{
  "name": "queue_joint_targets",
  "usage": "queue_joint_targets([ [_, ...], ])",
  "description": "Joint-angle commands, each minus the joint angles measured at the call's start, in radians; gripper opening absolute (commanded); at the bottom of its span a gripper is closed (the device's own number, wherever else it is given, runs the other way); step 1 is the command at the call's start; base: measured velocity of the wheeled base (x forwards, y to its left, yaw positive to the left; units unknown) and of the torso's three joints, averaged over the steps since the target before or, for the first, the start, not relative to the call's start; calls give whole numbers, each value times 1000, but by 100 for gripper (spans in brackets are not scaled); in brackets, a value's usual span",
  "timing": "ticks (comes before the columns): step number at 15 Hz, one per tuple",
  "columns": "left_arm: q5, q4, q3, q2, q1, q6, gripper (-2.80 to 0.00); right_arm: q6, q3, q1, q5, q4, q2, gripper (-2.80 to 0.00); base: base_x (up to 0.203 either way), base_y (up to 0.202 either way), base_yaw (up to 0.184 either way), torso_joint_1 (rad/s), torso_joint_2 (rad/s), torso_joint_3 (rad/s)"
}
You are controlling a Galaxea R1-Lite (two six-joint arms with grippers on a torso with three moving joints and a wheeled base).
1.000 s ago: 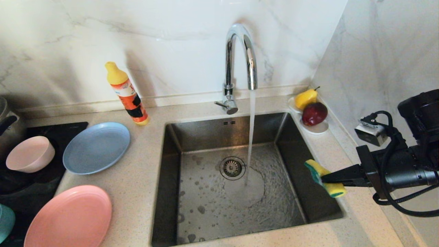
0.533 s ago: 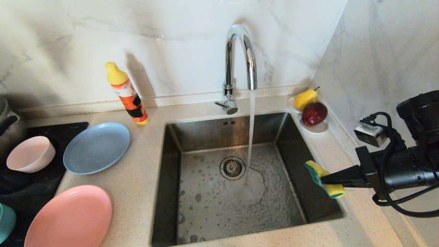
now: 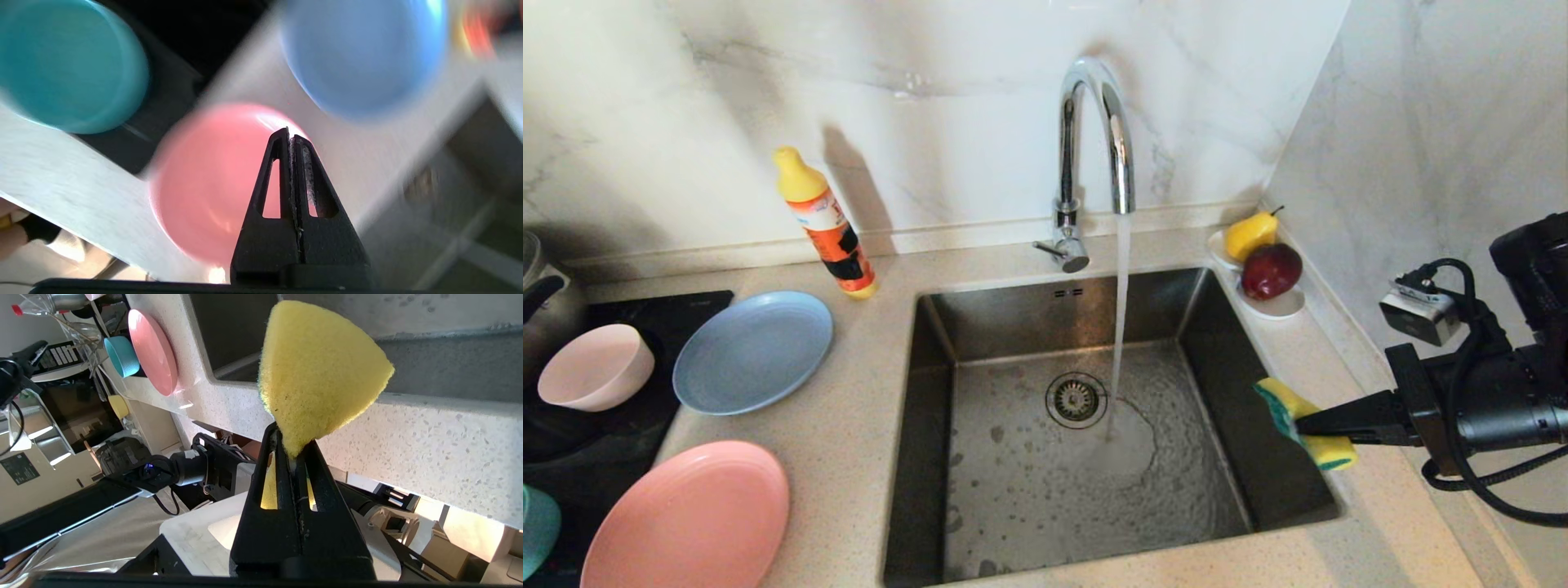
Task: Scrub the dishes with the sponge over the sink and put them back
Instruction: Wash the plate
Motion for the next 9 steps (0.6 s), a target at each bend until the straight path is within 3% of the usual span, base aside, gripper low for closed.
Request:
queue_joint_targets([
  [1,18,72,-24,8,-130,-10,-280,3,5,0,2,1,-14,-280,0,0,0,0,0,0],
  [4,35,93,-36,147,-148,-23,-280,3,6,-3,2,1,-13,-280,0,0,0,0,0,0],
  [5,37,92,-40,186,-149,-24,0,3,6,-3,2,1,-10,-280,0,0,0,0,0,0],
  [9,39,77,-75,310,-149,-36,0,-3,20,-3,2,-9,7,-280,0,0,0,0,0,0],
])
